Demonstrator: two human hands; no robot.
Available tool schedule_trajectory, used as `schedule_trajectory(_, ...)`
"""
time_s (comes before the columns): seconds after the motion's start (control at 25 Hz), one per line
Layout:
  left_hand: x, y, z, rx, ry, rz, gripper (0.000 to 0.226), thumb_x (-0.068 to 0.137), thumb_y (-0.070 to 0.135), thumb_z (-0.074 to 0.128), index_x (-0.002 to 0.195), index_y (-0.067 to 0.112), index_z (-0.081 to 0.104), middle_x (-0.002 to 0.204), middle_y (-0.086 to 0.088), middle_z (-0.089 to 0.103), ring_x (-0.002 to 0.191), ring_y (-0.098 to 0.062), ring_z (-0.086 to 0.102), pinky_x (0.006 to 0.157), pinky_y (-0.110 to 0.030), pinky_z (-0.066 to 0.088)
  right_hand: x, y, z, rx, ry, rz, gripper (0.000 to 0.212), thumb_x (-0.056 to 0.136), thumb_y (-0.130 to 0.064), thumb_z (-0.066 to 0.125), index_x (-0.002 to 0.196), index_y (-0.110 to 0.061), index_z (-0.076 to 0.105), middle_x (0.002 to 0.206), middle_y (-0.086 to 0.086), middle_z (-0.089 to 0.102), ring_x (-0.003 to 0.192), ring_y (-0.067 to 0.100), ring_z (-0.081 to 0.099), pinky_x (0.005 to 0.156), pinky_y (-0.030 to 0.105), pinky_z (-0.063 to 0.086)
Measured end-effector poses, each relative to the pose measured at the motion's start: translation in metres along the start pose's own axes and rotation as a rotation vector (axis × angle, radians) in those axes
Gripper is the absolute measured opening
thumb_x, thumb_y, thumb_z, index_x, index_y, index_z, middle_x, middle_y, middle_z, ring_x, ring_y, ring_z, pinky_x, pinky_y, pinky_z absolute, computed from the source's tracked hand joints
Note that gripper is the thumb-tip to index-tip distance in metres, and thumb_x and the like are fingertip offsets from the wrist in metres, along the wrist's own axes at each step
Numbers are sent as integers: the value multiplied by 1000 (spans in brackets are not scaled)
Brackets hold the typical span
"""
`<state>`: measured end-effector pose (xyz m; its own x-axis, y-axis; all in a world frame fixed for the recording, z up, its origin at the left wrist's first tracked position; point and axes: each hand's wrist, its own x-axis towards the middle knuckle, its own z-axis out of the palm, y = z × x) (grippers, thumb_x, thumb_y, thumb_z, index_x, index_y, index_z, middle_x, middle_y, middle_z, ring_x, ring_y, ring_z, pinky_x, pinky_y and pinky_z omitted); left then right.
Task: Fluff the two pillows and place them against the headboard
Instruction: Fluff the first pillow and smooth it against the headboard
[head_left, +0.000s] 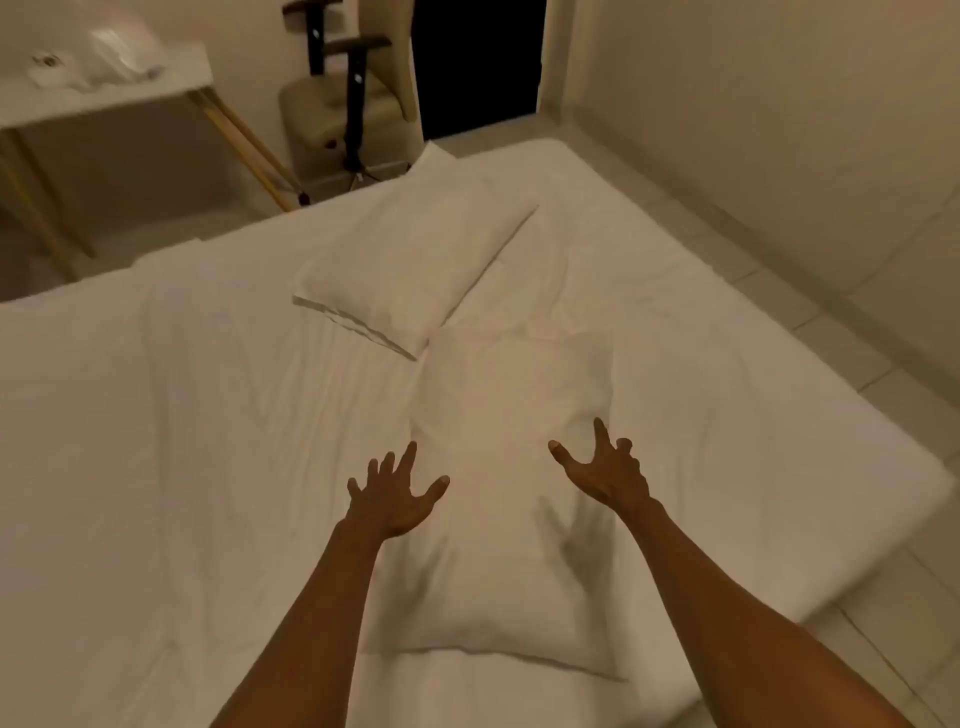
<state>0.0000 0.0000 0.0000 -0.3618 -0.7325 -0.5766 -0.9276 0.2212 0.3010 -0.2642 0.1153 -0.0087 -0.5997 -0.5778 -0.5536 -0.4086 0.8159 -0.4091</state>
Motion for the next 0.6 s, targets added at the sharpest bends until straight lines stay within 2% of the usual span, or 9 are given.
schedule_trajectory(0.24, 118, -5, 73, -110, 16, -16, 87, 82, 84, 30, 150, 52, -13, 167, -9, 7, 151, -31, 18, 119, -56, 19, 119, 10, 71, 40, 96, 53, 121, 64, -92, 49, 151, -42, -19, 163, 17, -4, 145, 52, 7, 112, 66, 22)
schedule_trajectory(0.32, 158, -6, 86, -168, 77, -20, 90, 78, 87, 32, 148, 55, -14, 167, -9, 3, 151, -30, 16, 119, -57, 17, 154, 16, 89, 46, 118, 71, 125, 58, -95, 49, 148, -47, -23, 163, 17, -11, 145, 53, 0, 113, 68, 17)
schedule_trajectory(0.44, 214, -1, 102, -330, 200, -18, 100, 69, 93, 41, 145, 61, -14, 167, -6, -2, 153, -29, 8, 118, -63, 13, 192, 20, 120, 146, 171, 46, 123, 55, -97, 48, 145, -54, -23, 163, 16, -13, 146, 52, -1, 113, 68, 19)
schedule_trajectory(0.6, 245, 4, 131, -443, 346, -34, 116, 51, 99, 49, 144, 64, -12, 165, -7, 10, 146, -36, 28, 107, -65, 35, 203, 23, 153, 279, 280, -34, 115, 62, -91, 55, 144, -59, -20, 165, 12, -9, 149, 44, 4, 114, 67, 22)
